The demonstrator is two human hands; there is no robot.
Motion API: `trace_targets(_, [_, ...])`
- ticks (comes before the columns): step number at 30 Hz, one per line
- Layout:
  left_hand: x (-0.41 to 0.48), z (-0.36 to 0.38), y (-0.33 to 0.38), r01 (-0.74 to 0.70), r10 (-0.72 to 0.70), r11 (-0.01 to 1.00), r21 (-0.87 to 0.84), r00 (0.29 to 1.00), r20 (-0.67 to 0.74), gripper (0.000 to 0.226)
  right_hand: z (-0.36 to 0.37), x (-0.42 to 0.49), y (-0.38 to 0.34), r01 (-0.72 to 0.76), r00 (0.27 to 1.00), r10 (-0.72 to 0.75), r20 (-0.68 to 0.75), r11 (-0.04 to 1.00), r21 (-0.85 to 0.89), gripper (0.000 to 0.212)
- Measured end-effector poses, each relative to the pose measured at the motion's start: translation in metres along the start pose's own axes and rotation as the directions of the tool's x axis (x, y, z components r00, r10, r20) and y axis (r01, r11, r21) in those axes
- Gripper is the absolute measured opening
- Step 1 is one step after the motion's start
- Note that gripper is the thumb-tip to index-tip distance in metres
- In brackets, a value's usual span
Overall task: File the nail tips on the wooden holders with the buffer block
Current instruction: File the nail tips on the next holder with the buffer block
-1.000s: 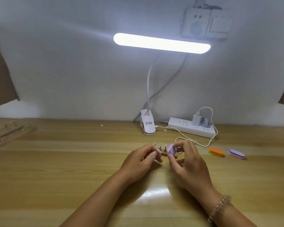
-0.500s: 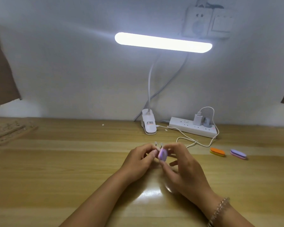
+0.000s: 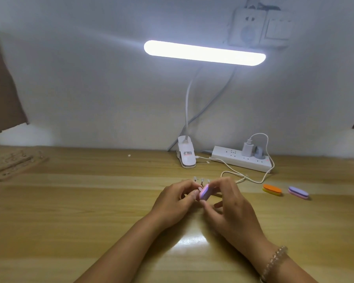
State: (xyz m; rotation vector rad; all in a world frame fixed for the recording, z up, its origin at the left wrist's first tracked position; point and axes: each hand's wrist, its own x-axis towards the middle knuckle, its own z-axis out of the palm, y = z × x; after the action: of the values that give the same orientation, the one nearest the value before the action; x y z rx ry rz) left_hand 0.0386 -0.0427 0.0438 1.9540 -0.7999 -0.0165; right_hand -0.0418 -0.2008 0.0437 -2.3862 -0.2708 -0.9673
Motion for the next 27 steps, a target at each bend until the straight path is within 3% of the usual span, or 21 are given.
trace_targets(2, [0.0003, -0.0006, -0.0006, 0.006, -0.006, 1.000, -0.003, 1.000, -0.010, 0.019, 0.0016, -0.0022, -0.0022, 0.053, 0.997, -0.054, 0.060, 0.999, 0.009, 0.028])
trace_targets(7, [-0.0001, 0.0000, 0.0005, 0.017, -0.017, 1.000, 0.003, 1.000, -0.015, 0.017, -0.0022, 0.0029, 0.0028, -0.046, 0.998, 0.045, -0.046, 0.999, -0.015, 0.028])
trace_targets(11, [0.0005, -0.0003, -0.0003, 0.009, -0.009, 1.000, 0.016, 1.000, -0.027, 0.018, 0.0006, -0.0016, -0.0041, 0.076, 0.995, -0.077, 0.067, 0.997, 0.004, 0.029])
trace_targets(15, [0.0003, 0.0006, -0.0005, 0.010, -0.010, 1.000, 0.012, 1.000, -0.019, 0.015, -0.0027, 0.0047, 0.0010, -0.053, 0.996, 0.055, -0.065, 0.998, 0.037, 0.031])
trace_targets(20, [0.0006, -0.0003, -0.0007, 0.001, -0.002, 1.000, -0.005, 1.000, -0.023, 0.018, 0.0000, -0.0003, -0.0030, 0.060, 0.997, -0.062, 0.043, 0.998, 0.033, 0.031])
trace_targets(24, [0.0001, -0.0001, 0.0010, 0.006, -0.007, 1.000, -0.024, 0.999, -0.035, 0.016, -0.0030, 0.0053, 0.0011, -0.051, 0.996, 0.054, -0.068, 0.997, 0.050, 0.030])
trace_targets(27, [0.0003, -0.0008, 0.0015, 0.004, -0.004, 1.000, 0.003, 0.999, -0.033, 0.019, 0.0000, 0.0010, -0.0016, 0.025, 1.000, -0.025, 0.012, 0.999, 0.040, 0.031])
